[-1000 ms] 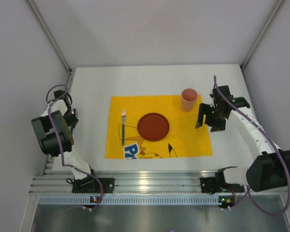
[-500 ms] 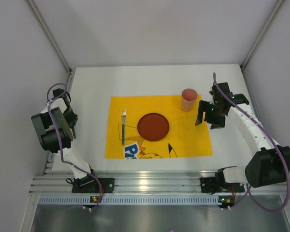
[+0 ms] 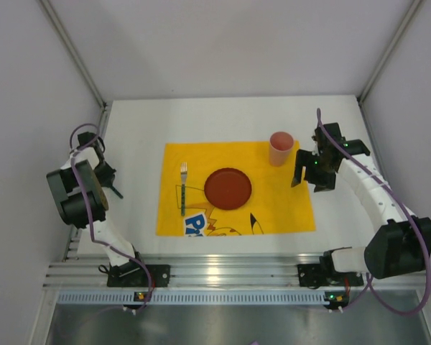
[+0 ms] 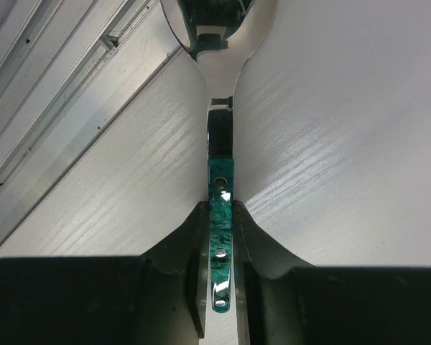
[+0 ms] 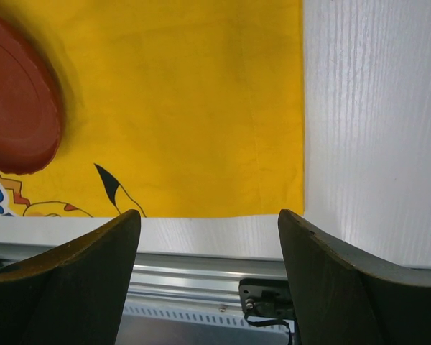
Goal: Set the dinner table for one person
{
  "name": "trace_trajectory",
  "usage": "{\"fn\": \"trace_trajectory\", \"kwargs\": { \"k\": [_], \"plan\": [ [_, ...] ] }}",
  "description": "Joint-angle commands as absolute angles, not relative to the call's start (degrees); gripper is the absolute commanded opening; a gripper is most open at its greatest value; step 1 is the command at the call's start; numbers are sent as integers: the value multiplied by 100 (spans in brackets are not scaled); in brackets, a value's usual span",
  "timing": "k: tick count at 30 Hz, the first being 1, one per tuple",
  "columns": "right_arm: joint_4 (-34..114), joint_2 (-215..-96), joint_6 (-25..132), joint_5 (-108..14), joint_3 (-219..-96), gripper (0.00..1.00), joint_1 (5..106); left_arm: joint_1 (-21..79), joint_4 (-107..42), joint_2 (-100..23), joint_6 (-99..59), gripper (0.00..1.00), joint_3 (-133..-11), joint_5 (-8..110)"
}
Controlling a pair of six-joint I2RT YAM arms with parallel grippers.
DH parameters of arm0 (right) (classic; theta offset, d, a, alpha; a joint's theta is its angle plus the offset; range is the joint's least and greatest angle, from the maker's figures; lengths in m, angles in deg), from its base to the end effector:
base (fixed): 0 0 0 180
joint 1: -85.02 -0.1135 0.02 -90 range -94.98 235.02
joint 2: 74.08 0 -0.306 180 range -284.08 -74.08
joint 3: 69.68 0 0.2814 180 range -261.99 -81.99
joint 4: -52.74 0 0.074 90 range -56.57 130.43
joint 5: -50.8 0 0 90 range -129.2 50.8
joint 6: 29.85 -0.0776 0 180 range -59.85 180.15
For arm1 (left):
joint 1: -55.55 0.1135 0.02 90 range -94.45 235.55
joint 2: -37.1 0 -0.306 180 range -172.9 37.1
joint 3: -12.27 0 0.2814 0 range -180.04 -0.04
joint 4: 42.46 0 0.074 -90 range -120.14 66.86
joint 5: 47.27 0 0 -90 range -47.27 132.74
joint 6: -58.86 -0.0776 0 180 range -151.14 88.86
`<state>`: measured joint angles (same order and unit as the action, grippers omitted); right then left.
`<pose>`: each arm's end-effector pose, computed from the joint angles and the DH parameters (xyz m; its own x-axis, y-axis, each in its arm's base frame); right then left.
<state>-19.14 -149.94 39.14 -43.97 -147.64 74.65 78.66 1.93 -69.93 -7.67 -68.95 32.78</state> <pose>0.2730 0.0565 0.2785 -0.9361 0.1919 -0.2947 0.1371 0.9708 0.1968 0.3754 0.1748 0.1420 -0.6184 -0.6904 -0.3755 -0.7486 0.6628 0.0142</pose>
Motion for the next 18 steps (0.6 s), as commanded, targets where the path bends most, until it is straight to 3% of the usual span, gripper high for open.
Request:
{"fn": "trace_trajectory", "kwargs": {
  "k": [1,3,8,12,18],
  "plan": [
    [-1793,-14827,3915,-4307,-14791,78,7430,7778,141,-7734,-653,18,-6508,3702],
    [-1793,-14800,3915,-4289,-14791,78,7430,7769,150,-7760,-679,0,-6543,3676],
    [-1775,-14677,3888,-4193,-14756,78,7439,7322,334,-7331,-583,0,-6649,3290],
    [-1767,-14449,3774,-4087,-14756,78,7430,6602,885,-6821,-346,0,-7428,3158],
    [-1775,-14028,3564,-3973,-14721,78,7439,4584,1678,-6793,234,0,-8950,3262]
  ]
}}
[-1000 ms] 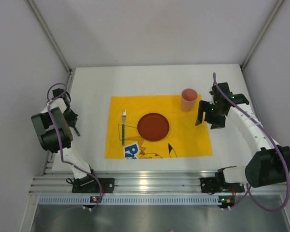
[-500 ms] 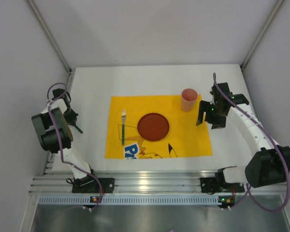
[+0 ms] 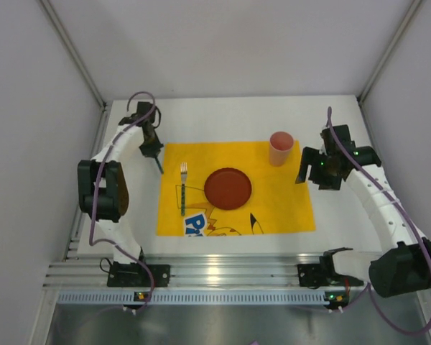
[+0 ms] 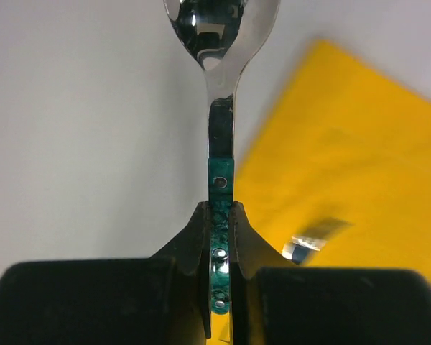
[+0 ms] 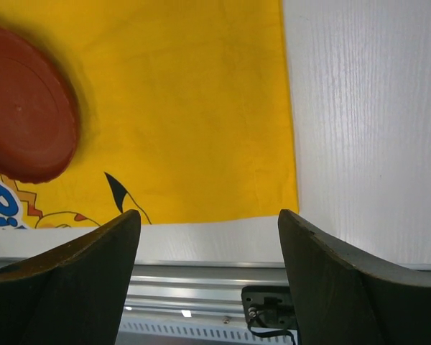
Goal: Set the dinner table for one person
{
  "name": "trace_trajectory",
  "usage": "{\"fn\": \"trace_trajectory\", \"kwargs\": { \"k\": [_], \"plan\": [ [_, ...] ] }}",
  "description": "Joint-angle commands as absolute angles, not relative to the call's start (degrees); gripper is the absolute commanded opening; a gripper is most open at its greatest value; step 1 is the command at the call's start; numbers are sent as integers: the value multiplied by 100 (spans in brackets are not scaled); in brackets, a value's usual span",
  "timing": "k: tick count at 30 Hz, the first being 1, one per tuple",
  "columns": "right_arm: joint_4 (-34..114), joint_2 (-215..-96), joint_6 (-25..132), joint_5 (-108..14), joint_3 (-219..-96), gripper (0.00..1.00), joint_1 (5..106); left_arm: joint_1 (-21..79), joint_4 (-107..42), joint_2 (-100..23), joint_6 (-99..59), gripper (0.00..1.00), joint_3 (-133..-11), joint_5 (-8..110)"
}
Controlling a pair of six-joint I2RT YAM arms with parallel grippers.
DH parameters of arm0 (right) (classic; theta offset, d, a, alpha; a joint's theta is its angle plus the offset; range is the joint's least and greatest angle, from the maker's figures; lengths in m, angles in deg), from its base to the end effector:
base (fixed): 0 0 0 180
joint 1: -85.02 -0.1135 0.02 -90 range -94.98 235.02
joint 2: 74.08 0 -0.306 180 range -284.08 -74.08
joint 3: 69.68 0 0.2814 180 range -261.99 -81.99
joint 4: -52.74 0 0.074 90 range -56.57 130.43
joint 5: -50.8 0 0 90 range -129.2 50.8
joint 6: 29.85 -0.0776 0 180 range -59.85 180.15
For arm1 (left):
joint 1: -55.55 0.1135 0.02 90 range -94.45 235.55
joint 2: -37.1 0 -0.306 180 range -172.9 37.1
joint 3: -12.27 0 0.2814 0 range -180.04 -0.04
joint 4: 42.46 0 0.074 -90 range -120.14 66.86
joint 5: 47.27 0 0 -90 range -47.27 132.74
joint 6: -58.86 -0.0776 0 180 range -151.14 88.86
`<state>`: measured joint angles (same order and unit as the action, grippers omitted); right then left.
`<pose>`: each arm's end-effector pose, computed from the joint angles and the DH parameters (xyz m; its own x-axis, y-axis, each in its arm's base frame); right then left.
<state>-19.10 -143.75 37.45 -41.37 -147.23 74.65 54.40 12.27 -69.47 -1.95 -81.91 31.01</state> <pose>0.2542 0.0495 0.3029 -0.8911 0.2290 -0.3919 0.1600 0.9665 0.2008 0.4407 0.0069 0.2082 -0.7752 -0.4621 -0.4307 -0.5010 0.8650 -0.0262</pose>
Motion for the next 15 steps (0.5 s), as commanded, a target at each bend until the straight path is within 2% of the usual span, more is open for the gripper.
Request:
{"fn": "trace_trajectory", "kwargs": {
  "k": [1,9,15],
  "plan": [
    [-1801,-13957,3546,-3973,-14712,78,7447,4353,1731,-6819,435,0,-9108,3341],
    [-2197,-13105,3475,-3683,-14458,79,7465,2139,2127,-7592,1105,0,-10647,3649],
    [-2469,-12560,3414,-3586,-14176,79,7491,1136,2066,-8410,1509,0,-11377,4115]
  ]
}}
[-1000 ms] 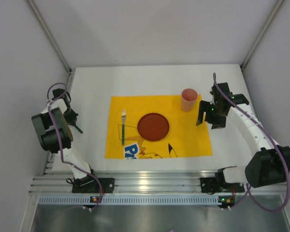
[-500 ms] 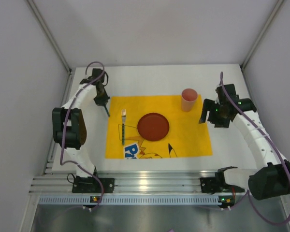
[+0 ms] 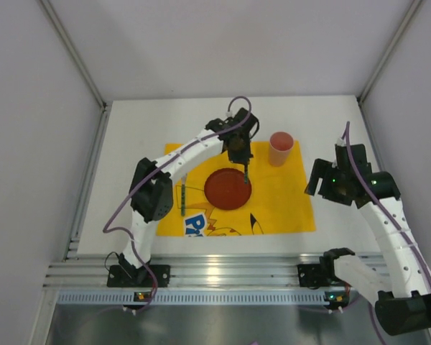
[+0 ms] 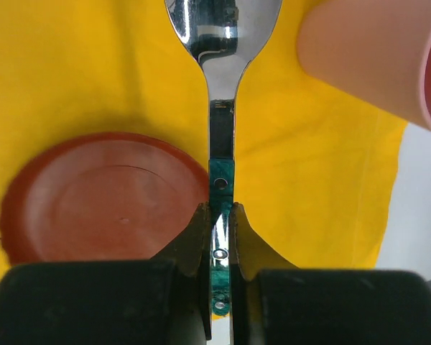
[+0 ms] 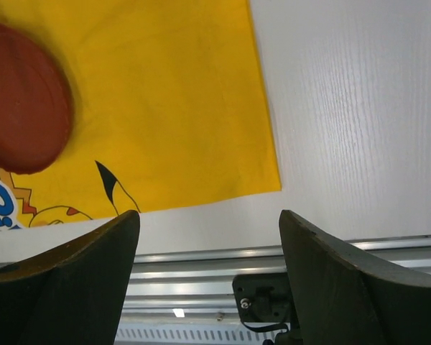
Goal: Set the dinner table for one person
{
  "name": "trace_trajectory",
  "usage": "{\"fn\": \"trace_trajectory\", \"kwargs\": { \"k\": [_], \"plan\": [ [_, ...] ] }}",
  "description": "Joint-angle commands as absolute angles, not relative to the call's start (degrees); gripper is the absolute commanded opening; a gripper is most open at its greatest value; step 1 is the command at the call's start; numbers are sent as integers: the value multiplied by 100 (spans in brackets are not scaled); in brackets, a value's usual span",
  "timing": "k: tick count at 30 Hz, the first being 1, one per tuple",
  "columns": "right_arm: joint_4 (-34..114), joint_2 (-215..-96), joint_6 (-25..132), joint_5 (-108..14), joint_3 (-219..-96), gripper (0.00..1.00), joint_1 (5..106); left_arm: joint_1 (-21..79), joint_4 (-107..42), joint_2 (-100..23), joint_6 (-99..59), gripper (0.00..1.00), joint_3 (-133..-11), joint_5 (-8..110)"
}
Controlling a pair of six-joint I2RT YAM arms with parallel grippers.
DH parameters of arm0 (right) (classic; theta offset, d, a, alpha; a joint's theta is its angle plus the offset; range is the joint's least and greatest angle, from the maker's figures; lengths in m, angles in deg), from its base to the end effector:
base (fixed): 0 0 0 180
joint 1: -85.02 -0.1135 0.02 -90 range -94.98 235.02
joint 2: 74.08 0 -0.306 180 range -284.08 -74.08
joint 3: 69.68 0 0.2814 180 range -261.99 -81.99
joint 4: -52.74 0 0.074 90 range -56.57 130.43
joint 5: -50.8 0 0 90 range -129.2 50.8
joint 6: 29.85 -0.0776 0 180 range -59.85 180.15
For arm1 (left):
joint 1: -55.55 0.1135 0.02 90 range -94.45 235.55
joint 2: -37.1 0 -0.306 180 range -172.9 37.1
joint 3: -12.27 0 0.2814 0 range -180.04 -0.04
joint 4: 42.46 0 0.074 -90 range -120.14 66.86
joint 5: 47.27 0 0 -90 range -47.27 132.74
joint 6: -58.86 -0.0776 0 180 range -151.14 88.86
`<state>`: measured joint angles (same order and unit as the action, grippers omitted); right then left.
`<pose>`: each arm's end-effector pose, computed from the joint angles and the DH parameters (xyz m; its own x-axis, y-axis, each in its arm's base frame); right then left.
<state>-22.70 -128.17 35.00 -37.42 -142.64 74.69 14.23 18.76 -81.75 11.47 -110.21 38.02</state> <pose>0.1876 0.0318 0.3259 -0.8122 0.2837 -0.5097 0.2019 0.9565 0.2107 0.4020 -0.3449 0.2716 -0.8898 -0.1162 -0.4414 0.0307 0.9496 -0.3118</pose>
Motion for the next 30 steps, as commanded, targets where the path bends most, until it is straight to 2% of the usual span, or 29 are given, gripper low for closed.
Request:
{"fn": "trace_trajectory", "kwargs": {
  "k": [1,15,26,27,30],
  "plan": [
    [-2530,-12507,3396,-3594,-14159,79,7509,1047,2031,-8497,1614,0,-11447,4176],
    [-3058,-11856,3475,-3515,-13948,80,7509,493,1609,-9254,2572,0,-11483,4616],
    [-2997,-11970,3563,-3700,-13904,80,7509,343,1547,-9492,2722,0,-11430,4651],
    [-2971,-11979,3563,-3709,-13904,80,7518,334,1547,-9492,2748,1,-11413,4625],
    [-2927,-12031,3572,-3718,-13886,80,7518,308,1556,-9465,2784,13,-11378,4651]
  ]
}}
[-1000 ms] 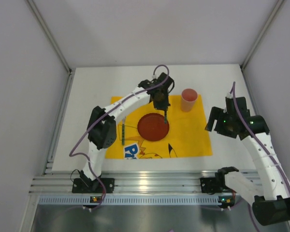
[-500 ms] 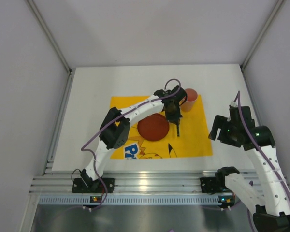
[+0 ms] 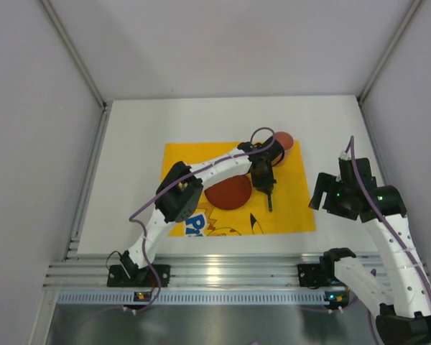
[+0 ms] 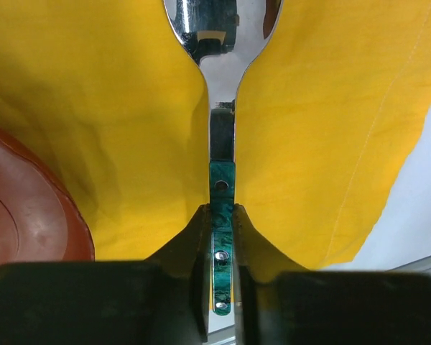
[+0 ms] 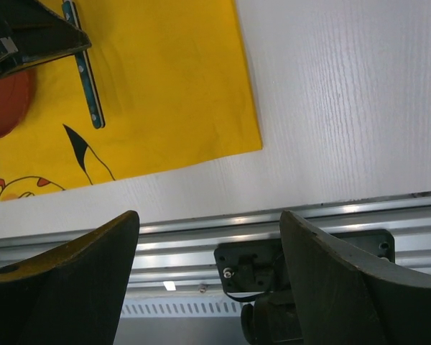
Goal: Set the dinner table for one person
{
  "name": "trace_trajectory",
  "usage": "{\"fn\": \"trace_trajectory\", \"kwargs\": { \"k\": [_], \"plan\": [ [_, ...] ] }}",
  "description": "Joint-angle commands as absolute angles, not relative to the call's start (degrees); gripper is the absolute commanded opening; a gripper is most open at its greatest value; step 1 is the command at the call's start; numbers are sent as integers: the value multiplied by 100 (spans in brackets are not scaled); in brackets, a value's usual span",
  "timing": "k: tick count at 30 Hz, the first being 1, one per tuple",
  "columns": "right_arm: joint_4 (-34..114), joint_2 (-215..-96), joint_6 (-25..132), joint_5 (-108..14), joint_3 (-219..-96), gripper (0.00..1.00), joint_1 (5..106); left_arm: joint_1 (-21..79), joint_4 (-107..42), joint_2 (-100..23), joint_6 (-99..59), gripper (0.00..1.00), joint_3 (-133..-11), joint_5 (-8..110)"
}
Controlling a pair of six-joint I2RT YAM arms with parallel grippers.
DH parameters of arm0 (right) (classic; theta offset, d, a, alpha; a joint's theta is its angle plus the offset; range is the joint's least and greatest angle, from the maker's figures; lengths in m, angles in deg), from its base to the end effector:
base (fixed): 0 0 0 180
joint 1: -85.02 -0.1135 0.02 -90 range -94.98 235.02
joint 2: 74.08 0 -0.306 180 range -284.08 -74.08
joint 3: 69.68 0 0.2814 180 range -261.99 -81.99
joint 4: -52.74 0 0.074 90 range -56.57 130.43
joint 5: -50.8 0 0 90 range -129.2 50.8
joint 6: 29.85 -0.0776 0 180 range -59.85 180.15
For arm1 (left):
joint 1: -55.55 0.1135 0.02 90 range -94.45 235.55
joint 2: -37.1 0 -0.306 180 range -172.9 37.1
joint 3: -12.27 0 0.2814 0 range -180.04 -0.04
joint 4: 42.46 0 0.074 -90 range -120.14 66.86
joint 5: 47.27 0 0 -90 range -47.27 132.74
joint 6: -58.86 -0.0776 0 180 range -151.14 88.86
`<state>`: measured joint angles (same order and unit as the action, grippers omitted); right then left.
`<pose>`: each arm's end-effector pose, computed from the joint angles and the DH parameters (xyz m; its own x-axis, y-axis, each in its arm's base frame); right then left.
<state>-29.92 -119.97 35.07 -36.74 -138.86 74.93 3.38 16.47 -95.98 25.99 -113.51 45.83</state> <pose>0.1411 0.0217 0.3141 -0.8324 0.2820 -0.4771 0.2201 0.9583 0.1825 0.3458 -0.4521 0.1626 -0.9783 -0.1076 -0.1772 -0.0361 0.9301 -0.3654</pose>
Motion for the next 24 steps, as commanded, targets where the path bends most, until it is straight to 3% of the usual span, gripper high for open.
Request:
{"fn": "trace_trajectory", "kwargs": {
  "k": [1,9,19,23,24],
  "plan": [
    [-2918,-12049,3580,-3726,-13895,80,7509,299,1556,-9465,2801,20,-11386,4669],
    [-2848,-12102,3545,-3682,-13860,80,7509,281,1679,-9150,2810,45,-11615,4748],
    [-2690,-12172,3475,-3831,-14176,79,7518,290,2215,-7841,2293,47,-11791,4345],
    [-1876,-11620,3633,-4674,-14562,78,7518,377,2119,-6919,1188,59,-11046,3458],
    [-1654,-11401,3633,-4884,-14702,79,7518,447,1979,-6420,984,63,-10373,3230]
  ]
}}
